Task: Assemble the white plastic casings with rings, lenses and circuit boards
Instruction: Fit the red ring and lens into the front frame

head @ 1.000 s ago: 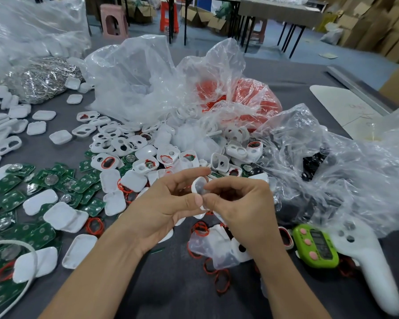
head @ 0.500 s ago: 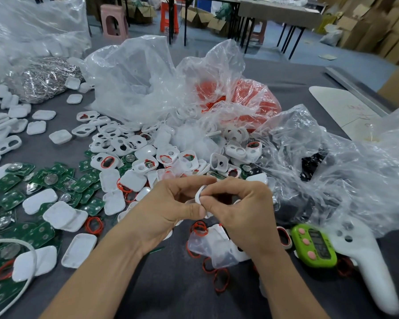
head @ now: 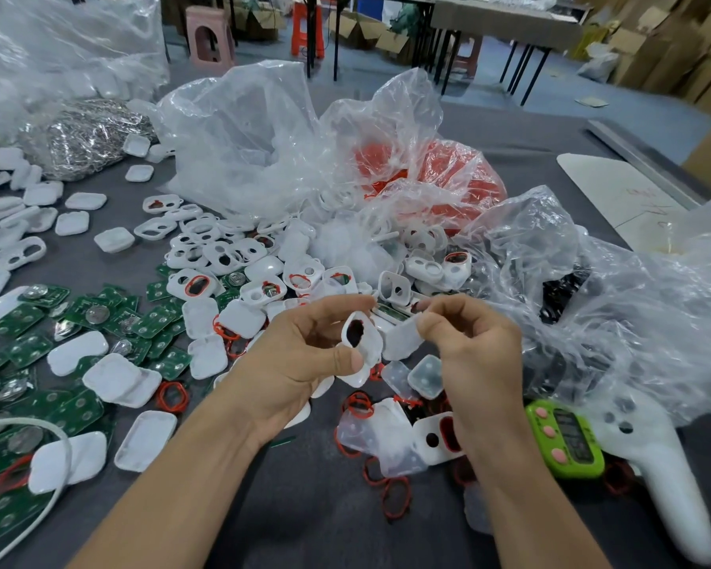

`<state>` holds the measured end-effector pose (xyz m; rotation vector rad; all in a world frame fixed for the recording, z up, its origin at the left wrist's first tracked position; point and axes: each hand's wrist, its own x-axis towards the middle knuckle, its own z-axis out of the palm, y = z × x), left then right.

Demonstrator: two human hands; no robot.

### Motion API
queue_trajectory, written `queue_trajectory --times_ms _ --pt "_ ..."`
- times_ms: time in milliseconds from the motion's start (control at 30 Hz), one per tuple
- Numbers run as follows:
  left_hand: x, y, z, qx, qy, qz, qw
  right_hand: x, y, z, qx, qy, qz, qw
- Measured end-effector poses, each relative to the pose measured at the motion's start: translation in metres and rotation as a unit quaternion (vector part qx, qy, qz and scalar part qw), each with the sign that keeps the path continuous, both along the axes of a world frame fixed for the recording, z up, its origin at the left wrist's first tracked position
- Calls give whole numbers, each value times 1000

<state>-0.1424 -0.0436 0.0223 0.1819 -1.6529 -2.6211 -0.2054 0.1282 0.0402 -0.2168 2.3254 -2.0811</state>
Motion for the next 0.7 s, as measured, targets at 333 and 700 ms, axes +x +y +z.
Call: queue_trajectory --times_ms 333,700 --pt "-2 11 -4 -26 54 68 996 15 -20 -2 -163 -123 -10 979" --pt "-3 13 -5 -65 58 86 992 19 -25 -18 -12 -23 -30 999"
